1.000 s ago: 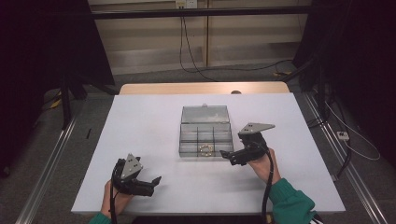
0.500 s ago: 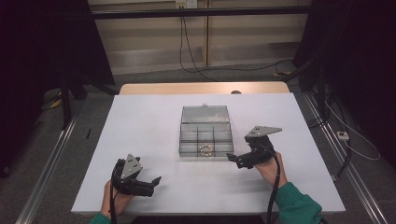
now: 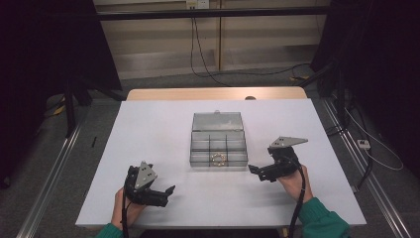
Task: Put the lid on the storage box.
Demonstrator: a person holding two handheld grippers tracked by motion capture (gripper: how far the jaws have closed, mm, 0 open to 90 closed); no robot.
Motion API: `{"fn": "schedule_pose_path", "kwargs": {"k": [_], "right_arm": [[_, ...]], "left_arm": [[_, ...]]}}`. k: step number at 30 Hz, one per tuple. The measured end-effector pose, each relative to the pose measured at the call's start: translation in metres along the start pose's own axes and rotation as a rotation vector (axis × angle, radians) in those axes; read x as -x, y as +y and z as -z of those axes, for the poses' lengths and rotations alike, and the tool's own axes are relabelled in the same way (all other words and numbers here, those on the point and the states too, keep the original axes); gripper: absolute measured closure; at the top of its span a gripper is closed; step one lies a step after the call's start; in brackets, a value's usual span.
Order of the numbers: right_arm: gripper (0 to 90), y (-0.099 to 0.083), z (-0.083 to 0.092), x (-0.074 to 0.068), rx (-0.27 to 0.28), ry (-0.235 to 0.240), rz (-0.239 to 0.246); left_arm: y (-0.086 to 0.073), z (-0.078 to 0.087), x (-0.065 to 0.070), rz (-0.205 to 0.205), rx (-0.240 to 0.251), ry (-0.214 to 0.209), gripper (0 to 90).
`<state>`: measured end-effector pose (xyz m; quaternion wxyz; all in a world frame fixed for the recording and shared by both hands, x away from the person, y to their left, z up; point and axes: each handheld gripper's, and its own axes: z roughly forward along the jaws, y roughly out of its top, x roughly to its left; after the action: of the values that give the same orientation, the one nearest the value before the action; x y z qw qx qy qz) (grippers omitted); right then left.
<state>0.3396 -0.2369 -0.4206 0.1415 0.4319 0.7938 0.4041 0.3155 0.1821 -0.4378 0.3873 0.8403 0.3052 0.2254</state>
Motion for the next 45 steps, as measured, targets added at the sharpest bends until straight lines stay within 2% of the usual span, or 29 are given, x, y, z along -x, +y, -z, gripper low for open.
{"fn": "schedule_pose_path", "kwargs": {"k": [7,15,29,35,40,45], "right_arm": [[0.0,-0.003,0.001,0.003,-0.007,-0.011,-0.005],[0.0,-0.009,0.009,0.008,-0.002,-0.030,-0.025],[0.0,-0.012,0.006,0.013,-0.018,-0.042,-0.037],[0.0,-0.013,0.003,0.015,-0.038,-0.039,-0.044],[0.0,-0.013,0.003,0.016,-0.040,-0.039,-0.046],[0.1,-0.012,0.003,0.018,-0.042,-0.042,-0.044]], "left_arm": [[0.013,-0.010,0.003,-0.002,0.008,-0.024,0.0],[0.024,-0.022,0.001,0.029,-0.001,-0.072,0.1],[0.061,-0.050,-0.001,0.029,-0.017,-0.124,0.2],[0.078,-0.062,0.001,0.012,-0.020,-0.131,0.2],[0.088,-0.074,0.002,0.032,-0.031,-0.156,2.0],[0.097,-0.086,0.004,0.045,-0.040,-0.137,8.8]]}}
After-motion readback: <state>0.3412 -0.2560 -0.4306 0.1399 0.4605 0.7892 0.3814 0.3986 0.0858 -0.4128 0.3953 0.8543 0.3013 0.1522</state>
